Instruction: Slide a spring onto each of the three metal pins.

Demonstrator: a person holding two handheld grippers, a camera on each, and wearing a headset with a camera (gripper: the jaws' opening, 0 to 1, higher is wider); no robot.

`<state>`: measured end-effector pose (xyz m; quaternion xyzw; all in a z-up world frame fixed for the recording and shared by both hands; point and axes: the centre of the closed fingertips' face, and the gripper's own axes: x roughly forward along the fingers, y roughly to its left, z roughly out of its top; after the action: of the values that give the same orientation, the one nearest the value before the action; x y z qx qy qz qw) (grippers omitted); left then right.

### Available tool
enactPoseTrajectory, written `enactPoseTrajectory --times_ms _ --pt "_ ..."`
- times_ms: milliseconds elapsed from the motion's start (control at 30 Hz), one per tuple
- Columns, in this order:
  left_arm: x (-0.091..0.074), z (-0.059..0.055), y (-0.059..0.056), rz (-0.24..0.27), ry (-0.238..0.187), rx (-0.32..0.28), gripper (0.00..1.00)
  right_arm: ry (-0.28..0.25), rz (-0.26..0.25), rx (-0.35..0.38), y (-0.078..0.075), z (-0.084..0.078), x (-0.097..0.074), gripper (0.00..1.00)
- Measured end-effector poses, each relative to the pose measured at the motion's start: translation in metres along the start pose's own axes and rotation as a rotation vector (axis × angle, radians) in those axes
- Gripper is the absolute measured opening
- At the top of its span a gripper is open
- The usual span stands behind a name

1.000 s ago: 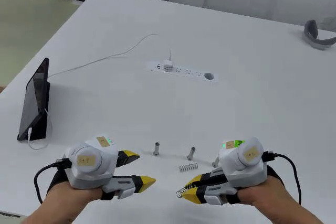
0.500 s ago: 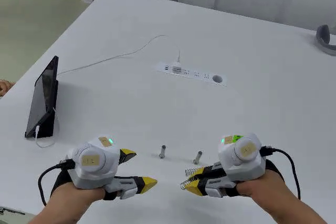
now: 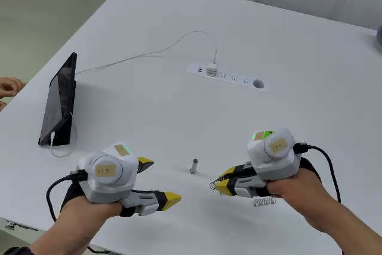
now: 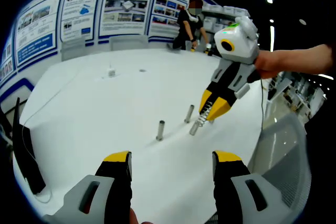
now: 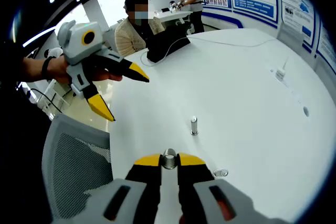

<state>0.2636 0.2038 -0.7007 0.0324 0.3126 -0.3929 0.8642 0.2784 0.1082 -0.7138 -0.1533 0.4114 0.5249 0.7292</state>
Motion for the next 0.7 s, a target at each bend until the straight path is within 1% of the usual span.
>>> enactPoseTrajectory --times_ms 233,467,600,700 --pt "-0.002 -0.002 0.004 0.008 -0.001 -0.011 0.67 0.002 -0.011 -0.006 -0.01 0.01 0.006 0.13" --pt "-0.006 -0.005 0.007 0.013 -0.001 -0.022 0.68 0.024 -0.023 -0.029 -0.019 0.017 0.013 0.13" --pt "-0.007 -0.008 0.009 0.022 0.009 -0.009 0.7 0.033 -0.028 -0.045 -0.024 0.023 0.017 0.13" --pt "-0.008 -0.009 0.008 0.021 0.008 -0.012 0.7 0.039 -0.034 -0.054 -0.027 0.026 0.02 0.13"
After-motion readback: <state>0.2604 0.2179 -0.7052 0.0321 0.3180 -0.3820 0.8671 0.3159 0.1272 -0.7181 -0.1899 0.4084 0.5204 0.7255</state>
